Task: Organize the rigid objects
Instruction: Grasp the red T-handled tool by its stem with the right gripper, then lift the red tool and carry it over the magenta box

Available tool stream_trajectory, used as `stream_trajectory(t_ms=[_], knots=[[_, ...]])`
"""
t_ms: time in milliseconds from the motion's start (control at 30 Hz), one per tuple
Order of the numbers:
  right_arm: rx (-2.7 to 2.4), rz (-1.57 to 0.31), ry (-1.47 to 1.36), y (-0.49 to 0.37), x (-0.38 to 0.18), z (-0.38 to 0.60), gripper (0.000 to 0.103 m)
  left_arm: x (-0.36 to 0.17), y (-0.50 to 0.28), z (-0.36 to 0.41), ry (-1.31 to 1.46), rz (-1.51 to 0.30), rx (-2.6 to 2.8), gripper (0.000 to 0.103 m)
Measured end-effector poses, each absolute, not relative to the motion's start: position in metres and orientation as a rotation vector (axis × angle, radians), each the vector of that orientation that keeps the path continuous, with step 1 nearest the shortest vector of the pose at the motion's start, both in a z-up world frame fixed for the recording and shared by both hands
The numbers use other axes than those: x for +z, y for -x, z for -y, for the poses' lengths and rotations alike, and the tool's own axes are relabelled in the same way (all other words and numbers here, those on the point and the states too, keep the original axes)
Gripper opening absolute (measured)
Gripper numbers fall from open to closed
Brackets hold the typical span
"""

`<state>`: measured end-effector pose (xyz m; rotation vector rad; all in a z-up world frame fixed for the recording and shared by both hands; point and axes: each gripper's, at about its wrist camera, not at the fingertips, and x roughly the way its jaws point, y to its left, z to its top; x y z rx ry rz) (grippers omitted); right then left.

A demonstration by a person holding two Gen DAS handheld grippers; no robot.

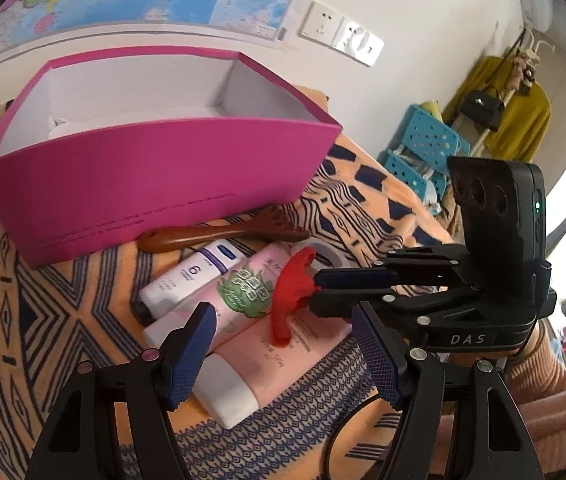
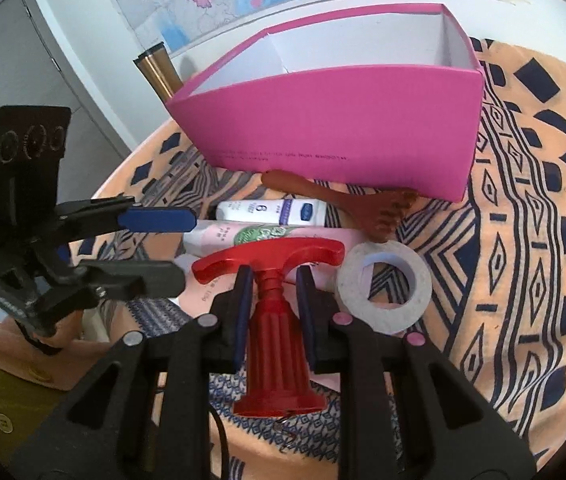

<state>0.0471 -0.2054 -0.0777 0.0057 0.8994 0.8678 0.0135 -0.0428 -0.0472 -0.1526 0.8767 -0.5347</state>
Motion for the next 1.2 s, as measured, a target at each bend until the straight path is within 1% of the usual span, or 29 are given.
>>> stream_trajectory(t_ms=[233, 367, 467, 567, 900, 967, 1067, 1100, 1167, 1200], knots=[[0.858, -0.934, 0.093, -0.047, -0.082, 0.192, 0.025, -0.052, -0.014, 0.047, 0.136, -0.895, -0.539, 0.07], [0.857, -0.913, 0.142, -0.048, -0.083, 0.185, 0.026, -0.052, -0.014, 0.044, 0.145, -0.898, -0.534, 0.07], [0.867, -0.914, 0.096, -0.05, -0.084, 0.192, 0.021, -0.052, -0.014, 0.042, 0.151, -0.903, -0.537, 0.07], [0.862, -0.901, 0.033, -0.05, -0.08, 0.204, 0.019, -0.051, -0.015, 0.045, 0.16, -0.901, -0.563, 0.07], [0.867, -0.812, -0.147, -0.051, -0.05, 0.233, 0.017, -0.04, -0.026, 0.076, 0.133, -0.874, -0.666, 0.069], [0.872, -0.791, -0.169, -0.053, -0.044, 0.235, 0.017, -0.037, -0.03, 0.079, 0.134, -0.873, -0.673, 0.062], [0.871, -0.752, -0.186, -0.055, -0.03, 0.235, 0.016, -0.031, -0.039, 0.082, 0.136, -0.862, -0.681, 0.054], [0.873, -0.736, -0.194, -0.057, -0.024, 0.236, 0.016, -0.03, -0.041, 0.082, 0.134, -0.857, -0.678, 0.053], [0.867, -0.716, -0.193, -0.061, -0.018, 0.234, 0.016, -0.024, -0.045, 0.083, 0.13, -0.846, -0.669, 0.046], [0.866, -0.702, -0.197, -0.064, -0.012, 0.234, 0.015, -0.02, -0.047, 0.084, 0.128, -0.837, -0.668, 0.045]])
